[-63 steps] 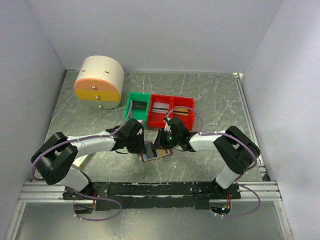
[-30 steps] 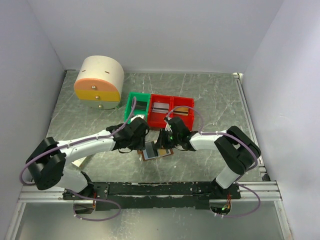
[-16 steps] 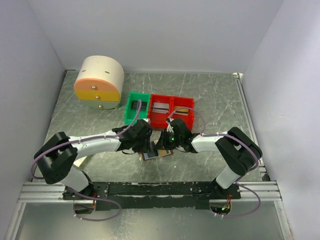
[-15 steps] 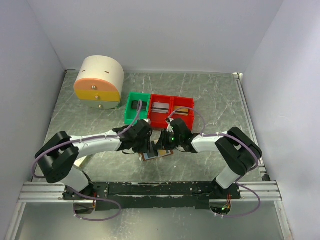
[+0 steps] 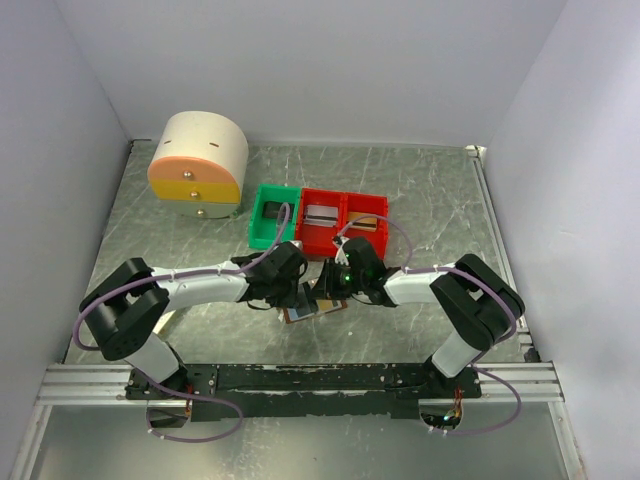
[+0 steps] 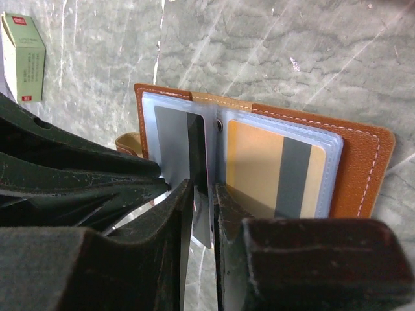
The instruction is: Take the credit cards out of the card holder
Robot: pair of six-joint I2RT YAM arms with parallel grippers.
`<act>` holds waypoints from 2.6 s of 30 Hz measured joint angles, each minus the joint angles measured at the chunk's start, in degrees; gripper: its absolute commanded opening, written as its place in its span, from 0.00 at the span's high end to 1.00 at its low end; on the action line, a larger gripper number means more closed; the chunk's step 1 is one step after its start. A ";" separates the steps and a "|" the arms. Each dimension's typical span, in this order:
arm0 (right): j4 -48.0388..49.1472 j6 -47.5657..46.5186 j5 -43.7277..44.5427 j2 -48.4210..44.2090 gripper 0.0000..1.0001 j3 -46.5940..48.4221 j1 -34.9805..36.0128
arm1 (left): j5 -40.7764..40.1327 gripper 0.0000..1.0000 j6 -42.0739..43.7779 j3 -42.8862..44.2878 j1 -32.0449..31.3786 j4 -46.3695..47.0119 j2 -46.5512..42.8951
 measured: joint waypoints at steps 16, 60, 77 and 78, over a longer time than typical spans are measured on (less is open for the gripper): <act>7.74 2.23 -5.70 1.57 0.94 -2.82 -1.88 | -0.33 0.69 -0.07 -0.11 -0.11 0.09 -0.09; 10.82 4.28 -5.75 -0.44 0.89 -5.11 -2.54 | -2.21 0.71 -3.80 -0.17 -1.90 0.83 -0.09; 18.29 6.56 -9.46 5.88 0.98 -5.18 -2.75 | -2.49 0.69 -3.78 -0.20 -1.90 0.63 -0.09; 18.53 6.84 -9.66 5.99 0.99 -5.18 -2.84 | -2.49 0.69 -3.80 -0.20 -1.90 0.61 -0.09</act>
